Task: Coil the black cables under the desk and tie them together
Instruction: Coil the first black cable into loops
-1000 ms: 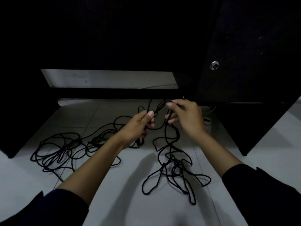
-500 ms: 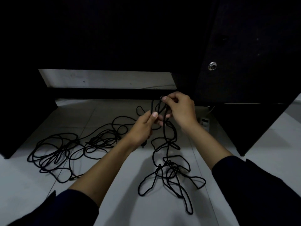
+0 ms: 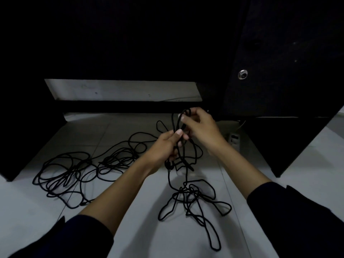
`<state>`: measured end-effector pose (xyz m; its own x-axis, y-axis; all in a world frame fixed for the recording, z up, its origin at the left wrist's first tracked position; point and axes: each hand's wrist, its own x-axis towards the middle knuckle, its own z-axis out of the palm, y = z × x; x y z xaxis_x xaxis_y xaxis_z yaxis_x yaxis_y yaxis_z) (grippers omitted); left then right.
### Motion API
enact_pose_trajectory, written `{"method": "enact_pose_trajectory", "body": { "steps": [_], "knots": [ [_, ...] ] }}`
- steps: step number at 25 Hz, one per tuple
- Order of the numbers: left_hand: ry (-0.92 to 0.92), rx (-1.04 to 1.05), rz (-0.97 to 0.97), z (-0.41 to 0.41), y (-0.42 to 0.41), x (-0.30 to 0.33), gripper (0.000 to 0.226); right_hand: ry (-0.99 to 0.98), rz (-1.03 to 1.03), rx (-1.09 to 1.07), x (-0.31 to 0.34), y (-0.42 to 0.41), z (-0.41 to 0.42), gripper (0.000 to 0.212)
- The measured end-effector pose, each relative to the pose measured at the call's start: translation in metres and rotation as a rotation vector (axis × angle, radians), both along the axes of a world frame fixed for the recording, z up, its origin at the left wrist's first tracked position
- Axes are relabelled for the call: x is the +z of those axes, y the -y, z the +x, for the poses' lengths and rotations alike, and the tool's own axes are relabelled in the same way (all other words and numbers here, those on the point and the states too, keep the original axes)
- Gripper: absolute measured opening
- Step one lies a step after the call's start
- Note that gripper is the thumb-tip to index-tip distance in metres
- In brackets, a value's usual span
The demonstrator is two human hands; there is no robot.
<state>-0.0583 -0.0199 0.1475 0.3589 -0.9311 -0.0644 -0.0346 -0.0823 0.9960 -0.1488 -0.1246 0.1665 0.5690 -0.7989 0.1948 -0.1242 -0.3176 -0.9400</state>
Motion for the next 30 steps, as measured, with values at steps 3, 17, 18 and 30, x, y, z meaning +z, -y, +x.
{"method": "enact_pose_trajectory", "body": {
  "steps": [3,17,18,30],
  "knots": [
    [-0.006,-0.013,-0.02,0.004,0.0,0.002,0.03,-0.127,0.002,0.172,-0.008,-0.007,-0.01,0.054],
    [0.018,0.245,-0.225,0.031,-0.001,0.001,0.029,-0.641,-0.218,0.529,-0.029,-0.001,-0.048,0.025],
    [-0.075,0.214,-0.247,0.031,0.0,0.0,0.029,-0.625,-0.264,0.475,-0.031,-0.001,-0.045,0.027],
    [-0.299,0.169,-0.295,0.029,0.003,0.001,0.025,-0.215,0.004,0.455,-0.037,-0.01,-0.041,0.021]
  ]
}}
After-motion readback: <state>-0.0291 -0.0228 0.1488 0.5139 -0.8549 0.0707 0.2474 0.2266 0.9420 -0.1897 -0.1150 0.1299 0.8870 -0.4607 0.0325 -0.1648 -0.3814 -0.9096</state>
